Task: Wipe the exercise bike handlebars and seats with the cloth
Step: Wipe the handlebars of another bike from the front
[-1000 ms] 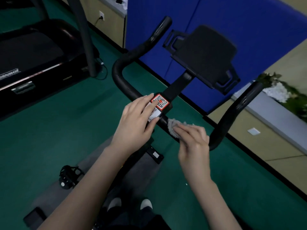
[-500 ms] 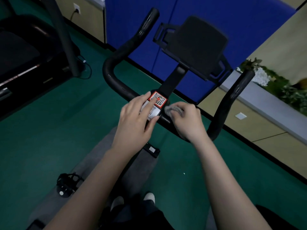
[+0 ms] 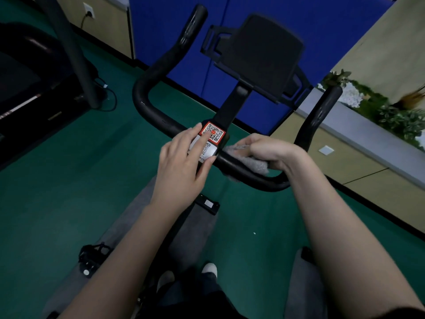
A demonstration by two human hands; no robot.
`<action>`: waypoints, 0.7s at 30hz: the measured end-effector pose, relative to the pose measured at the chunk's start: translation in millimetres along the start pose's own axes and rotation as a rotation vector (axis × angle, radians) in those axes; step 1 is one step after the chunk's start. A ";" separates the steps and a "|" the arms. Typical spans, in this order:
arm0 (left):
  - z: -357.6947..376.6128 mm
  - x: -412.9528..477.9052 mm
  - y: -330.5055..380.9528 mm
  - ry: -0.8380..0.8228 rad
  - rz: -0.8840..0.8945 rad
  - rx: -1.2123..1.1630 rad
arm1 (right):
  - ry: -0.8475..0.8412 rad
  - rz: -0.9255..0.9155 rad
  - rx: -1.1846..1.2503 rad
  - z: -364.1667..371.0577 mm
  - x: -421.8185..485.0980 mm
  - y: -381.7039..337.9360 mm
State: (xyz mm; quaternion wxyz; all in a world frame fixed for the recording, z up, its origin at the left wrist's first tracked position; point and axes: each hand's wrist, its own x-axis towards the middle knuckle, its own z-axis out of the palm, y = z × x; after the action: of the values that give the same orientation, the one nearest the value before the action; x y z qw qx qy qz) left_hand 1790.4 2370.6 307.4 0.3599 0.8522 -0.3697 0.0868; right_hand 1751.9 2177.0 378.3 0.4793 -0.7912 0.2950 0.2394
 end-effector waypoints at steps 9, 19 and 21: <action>0.9 -0.2 -0.2 0.012 -0.012 -0.010 | 0.133 -0.099 -0.041 11.4 -1.5 4.5; 2.7 -1.3 -0.4 0.002 -0.003 0.008 | 0.957 -0.532 -0.390 75.1 -40.1 46.0; 2.2 -1.1 -0.5 0.001 -0.002 0.011 | 1.095 -0.537 -0.441 84.2 -46.9 57.6</action>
State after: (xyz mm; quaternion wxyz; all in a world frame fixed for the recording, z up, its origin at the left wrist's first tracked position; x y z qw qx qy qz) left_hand 1789.7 2369.9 305.0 0.3556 0.8545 -0.3682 0.0886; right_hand 1670.4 2242.7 337.9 0.1291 -0.9249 0.2323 -0.2720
